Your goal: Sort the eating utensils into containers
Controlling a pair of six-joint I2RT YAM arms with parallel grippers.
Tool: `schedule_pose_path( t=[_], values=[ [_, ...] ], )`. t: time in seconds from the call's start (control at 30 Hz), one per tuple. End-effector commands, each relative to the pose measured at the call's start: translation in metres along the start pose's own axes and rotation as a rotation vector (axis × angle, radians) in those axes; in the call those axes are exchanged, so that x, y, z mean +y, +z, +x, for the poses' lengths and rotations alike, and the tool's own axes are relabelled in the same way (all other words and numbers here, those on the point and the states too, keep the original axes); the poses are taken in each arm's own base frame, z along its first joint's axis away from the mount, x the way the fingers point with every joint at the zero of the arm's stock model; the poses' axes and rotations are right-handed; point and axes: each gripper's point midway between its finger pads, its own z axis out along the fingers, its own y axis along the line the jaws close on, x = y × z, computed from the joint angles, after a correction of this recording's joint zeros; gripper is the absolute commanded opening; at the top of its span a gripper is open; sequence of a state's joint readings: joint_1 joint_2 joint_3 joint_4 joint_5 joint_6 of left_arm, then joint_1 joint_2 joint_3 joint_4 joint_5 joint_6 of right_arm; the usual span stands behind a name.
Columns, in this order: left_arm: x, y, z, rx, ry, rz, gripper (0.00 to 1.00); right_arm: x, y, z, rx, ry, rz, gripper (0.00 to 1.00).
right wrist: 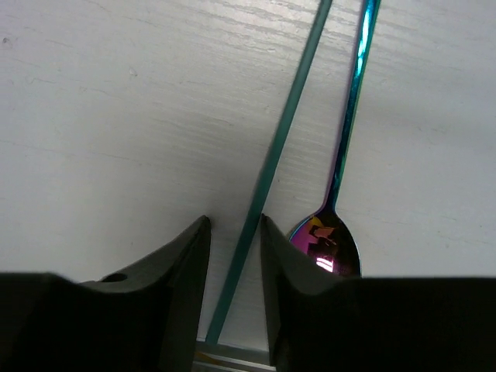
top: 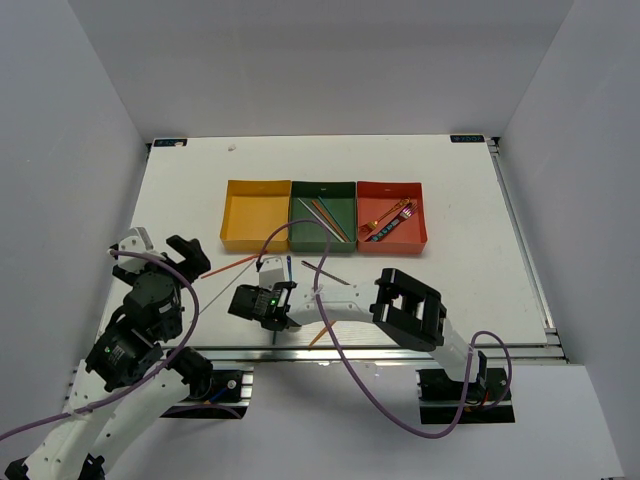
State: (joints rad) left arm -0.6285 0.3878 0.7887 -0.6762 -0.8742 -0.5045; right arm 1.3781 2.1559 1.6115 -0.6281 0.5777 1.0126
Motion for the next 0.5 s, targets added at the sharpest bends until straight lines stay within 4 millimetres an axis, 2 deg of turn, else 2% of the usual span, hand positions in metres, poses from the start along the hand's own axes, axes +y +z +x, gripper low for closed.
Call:
schedule_pose_path(
  t=[0.0, 0.1, 0.27, 0.4, 0.47],
  values=[
    [0.0, 0.001, 0.002, 0.006, 0.017, -0.001, 0.98, 0.012, -0.004, 0.0, 0.001, 0.025, -0.052, 0.29],
    [0.001, 0.001, 0.001, 0.002, 0.012, -0.003, 0.98, 0.015, 0.002, 0.004, 0.019, 0.018, -0.045, 0.17],
    [0.001, 0.0, 0.0, -0.001, 0.008, -0.004, 0.98, 0.013, 0.01, 0.01, 0.029, 0.024, -0.032, 0.01],
    [0.003, 0.0, 0.0, -0.005, 0.008, -0.011, 0.98, 0.021, 0.004, 0.004, 0.025, 0.031, -0.063, 0.0],
    [0.005, -0.001, -0.002, -0.009, 0.004, -0.016, 0.98, 0.03, -0.011, -0.007, 0.015, 0.034, -0.125, 0.0]
  ],
)
